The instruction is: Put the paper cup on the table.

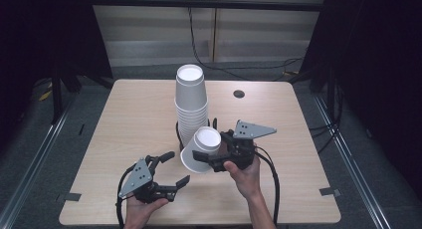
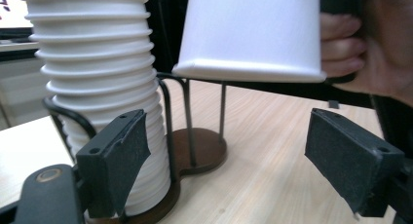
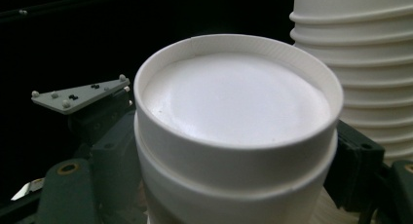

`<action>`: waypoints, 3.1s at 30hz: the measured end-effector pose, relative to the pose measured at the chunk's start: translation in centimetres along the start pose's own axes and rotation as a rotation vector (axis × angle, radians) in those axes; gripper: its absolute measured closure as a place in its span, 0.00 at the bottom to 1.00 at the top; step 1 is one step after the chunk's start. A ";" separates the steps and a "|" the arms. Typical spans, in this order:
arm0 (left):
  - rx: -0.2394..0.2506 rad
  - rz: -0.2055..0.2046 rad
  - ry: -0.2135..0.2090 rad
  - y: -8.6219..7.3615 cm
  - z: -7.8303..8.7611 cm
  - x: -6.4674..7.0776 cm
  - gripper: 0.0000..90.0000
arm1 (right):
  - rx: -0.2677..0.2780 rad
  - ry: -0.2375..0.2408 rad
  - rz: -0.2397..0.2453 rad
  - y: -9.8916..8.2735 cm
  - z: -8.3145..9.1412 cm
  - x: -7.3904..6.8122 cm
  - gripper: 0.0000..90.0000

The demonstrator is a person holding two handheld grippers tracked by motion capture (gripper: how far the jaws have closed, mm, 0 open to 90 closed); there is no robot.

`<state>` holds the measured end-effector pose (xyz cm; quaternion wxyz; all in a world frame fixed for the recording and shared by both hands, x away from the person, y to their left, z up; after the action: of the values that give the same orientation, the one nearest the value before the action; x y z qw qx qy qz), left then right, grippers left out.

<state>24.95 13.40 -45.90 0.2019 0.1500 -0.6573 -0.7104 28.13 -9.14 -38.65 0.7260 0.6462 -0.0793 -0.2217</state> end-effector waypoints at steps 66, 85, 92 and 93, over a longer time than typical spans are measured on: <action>-0.145 0.019 -0.130 0.9 -3.2 0.0 0.17 | -0.033 0.087 0.021 -1.9 -2.7 -0.7 0.15; -0.238 0.016 -0.086 0.2 -1.9 -1.4 0.17 | -0.010 0.063 0.009 -2.1 -0.9 -0.2 0.14; -0.293 -0.008 -0.079 -0.1 -1.6 -1.6 0.17 | -0.036 0.052 0.020 -2.6 -0.4 0.0 0.14; -0.293 -0.006 -0.081 -0.1 -1.5 -1.5 0.17 | -0.049 0.042 0.020 -2.7 -0.3 0.1 0.14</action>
<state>27.03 12.80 -46.23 0.1925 0.0921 -0.5536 -0.8050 27.72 -9.04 -41.36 0.7452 0.6320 -0.0647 -0.2027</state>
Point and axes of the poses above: each handheld gripper's, and its own axes: z roughly backward along the jaws, y roughly out of its top, x roughly to its right, the point moved 3 cm from there along -z, roughly forward along the jaws, and after that the axes turned 4 degrees about z, right-handed, at the moved point
